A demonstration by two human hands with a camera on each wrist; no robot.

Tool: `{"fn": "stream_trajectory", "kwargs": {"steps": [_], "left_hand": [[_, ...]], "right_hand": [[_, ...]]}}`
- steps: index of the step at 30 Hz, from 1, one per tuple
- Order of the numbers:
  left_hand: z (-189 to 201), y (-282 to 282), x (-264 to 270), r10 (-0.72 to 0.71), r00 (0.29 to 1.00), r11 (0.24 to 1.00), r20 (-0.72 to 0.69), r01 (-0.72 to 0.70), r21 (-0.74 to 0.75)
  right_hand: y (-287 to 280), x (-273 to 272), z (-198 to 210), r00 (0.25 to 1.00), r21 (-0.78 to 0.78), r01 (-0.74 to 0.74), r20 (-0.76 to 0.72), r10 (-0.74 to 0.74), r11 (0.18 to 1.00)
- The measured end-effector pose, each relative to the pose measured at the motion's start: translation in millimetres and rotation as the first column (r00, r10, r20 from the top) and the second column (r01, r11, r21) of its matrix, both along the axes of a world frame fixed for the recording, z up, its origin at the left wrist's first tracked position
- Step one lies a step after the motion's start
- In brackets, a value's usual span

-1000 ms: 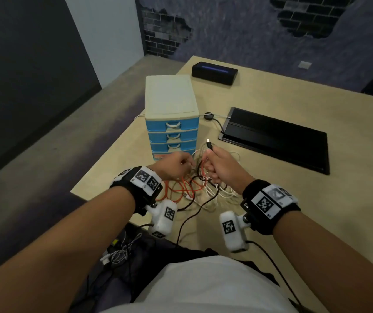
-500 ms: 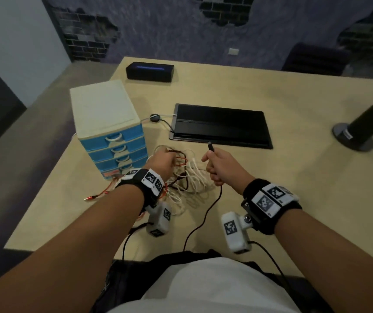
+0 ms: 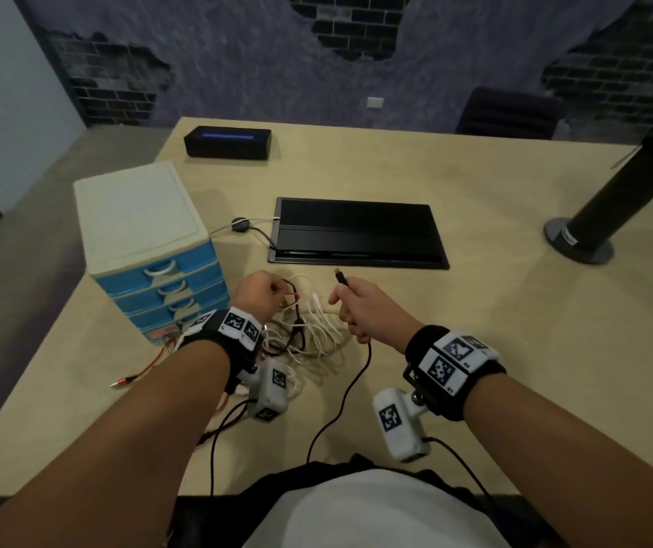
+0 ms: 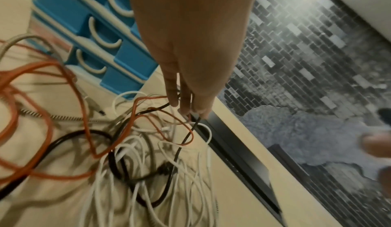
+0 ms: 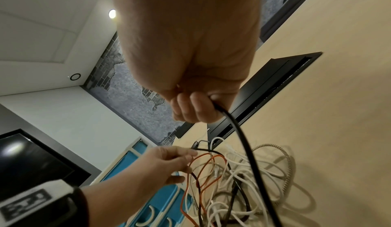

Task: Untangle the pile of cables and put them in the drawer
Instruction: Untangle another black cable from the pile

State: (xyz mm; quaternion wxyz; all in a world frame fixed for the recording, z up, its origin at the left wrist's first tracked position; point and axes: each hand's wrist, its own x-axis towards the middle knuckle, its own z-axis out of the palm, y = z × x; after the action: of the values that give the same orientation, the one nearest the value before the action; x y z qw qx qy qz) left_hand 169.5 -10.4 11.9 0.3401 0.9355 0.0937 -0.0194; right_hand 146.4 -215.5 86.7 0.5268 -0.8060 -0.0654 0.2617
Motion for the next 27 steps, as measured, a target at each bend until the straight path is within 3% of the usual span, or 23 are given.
{"fn": "stream_trajectory", "kwargs": {"steps": [5, 11, 14, 16, 20, 24, 27], "left_hand": [[45.5, -8.0, -12.5, -0.079, 0.977, 0.978, 0.2, 0.115, -0.172], [85.5, -10.5, -35.2, 0.006, 0.961, 0.947, 0.277, 0.084, -0.311], [102.7, -4.5, -47.0, 0.023, 0.959, 0.948, 0.283, 0.069, -0.312], [108.1, 3.6, -50.9, -0.017, 0.964, 0.974, 0.267, 0.076, -0.214], [110.2, 15.3, -60.8, -0.092, 0.988, 0.984, 0.126, 0.109, -0.142], [113.9, 23.2, -63.3, 0.012, 0.985, 0.957, 0.173, 0.039, -0.288], [126.5, 28.7, -62.8, 0.07, 0.97, 0.903, 0.234, 0.038, -0.428]], "right_hand": [[16.4, 10.4, -4.0, 0.976, -0.016, 0.052, 0.212, -0.048, 0.999], [53.9, 12.2, -5.6, 0.88, -0.122, -0.141, 0.439, 0.181, 0.983], [61.2, 14.0, -9.2, 0.863, -0.12, -0.185, 0.455, 0.219, 0.975], [63.5, 15.9, -6.3, 0.853, -0.069, -0.21, 0.475, 0.217, 0.975], [68.0, 14.1, 5.6, 0.86, 0.085, -0.253, 0.477, 0.184, 0.964], [60.8, 15.9, 2.8, 0.841, -0.012, -0.27, 0.484, 0.242, 0.963], [49.9, 20.8, -12.3, 0.886, -0.101, -0.213, 0.4, 0.236, 0.972]]}}
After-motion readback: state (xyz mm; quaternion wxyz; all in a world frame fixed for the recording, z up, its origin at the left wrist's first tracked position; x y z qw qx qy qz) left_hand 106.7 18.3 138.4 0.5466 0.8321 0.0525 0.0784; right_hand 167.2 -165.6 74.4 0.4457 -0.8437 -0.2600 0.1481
